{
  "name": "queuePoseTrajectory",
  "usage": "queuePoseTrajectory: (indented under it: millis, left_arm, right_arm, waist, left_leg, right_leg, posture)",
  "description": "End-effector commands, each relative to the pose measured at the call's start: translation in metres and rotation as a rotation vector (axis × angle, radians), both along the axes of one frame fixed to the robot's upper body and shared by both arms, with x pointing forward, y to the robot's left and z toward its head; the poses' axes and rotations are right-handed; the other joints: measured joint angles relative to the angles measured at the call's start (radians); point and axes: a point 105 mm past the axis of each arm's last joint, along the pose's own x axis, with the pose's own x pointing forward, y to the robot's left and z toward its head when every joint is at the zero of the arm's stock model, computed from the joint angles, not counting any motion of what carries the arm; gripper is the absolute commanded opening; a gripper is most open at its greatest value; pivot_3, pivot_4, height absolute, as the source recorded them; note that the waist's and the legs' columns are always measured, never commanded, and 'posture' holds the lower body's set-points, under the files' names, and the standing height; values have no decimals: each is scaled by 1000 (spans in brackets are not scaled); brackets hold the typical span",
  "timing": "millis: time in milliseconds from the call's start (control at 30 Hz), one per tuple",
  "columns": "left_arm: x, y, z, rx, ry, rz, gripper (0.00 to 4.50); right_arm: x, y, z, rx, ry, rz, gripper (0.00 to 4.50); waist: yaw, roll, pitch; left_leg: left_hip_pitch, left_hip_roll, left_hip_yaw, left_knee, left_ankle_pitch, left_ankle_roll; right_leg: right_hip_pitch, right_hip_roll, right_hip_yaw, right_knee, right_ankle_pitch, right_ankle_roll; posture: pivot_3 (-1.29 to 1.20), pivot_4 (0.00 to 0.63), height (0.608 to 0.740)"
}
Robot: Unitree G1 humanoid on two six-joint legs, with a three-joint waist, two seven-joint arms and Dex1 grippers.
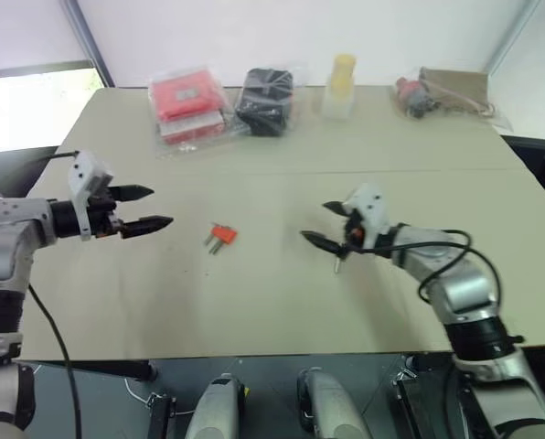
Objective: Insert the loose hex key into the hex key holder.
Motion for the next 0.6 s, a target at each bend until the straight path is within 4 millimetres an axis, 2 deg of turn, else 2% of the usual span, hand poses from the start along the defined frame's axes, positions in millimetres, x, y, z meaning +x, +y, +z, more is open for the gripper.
queuePoseTrajectory:
  millis: [33, 167, 267, 600]
  left_arm:
    - [0, -13, 12, 16, -48, -50, 4498]
    - [-3, -17, 8, 5, -51, -40, 4498]
    - [-9, -20, 5, -9, -43, -35, 4498]
    - [-19, -26, 0, -15, -29, -25, 4498]
  right_arm:
    - [-7, 57, -4, 19, -14, 121, 4337]
    - [-1, 80, -21, 7, 49, 79, 4337]
    - [-4, 98, -21, 35, 64, 94, 4337]
    - [5, 131, -30, -10, 7, 104, 4337]
  waist:
    - [-3, 0, 0]
    - [-3, 0, 0]
    - [-3, 0, 0]
    - [-8, 0, 0]
  left_leg:
    - [0, 0, 0, 0, 0, 0]
    - [0, 0, -1, 0, 0, 0]
    - [0, 0, 0, 0, 0, 0]
    - [1, 0, -1, 0, 0, 0]
  right_leg:
    - [0, 0, 0, 0, 0, 0]
    - [0, 0, 0, 1, 0, 0]
    - [0, -1, 0, 1, 0, 0]
    - [0, 0, 0, 2, 0, 0]
  posture:
    - [0, 150, 740]
    - [0, 150, 740]
    - [0, 150, 740]
    - [0, 150, 740]
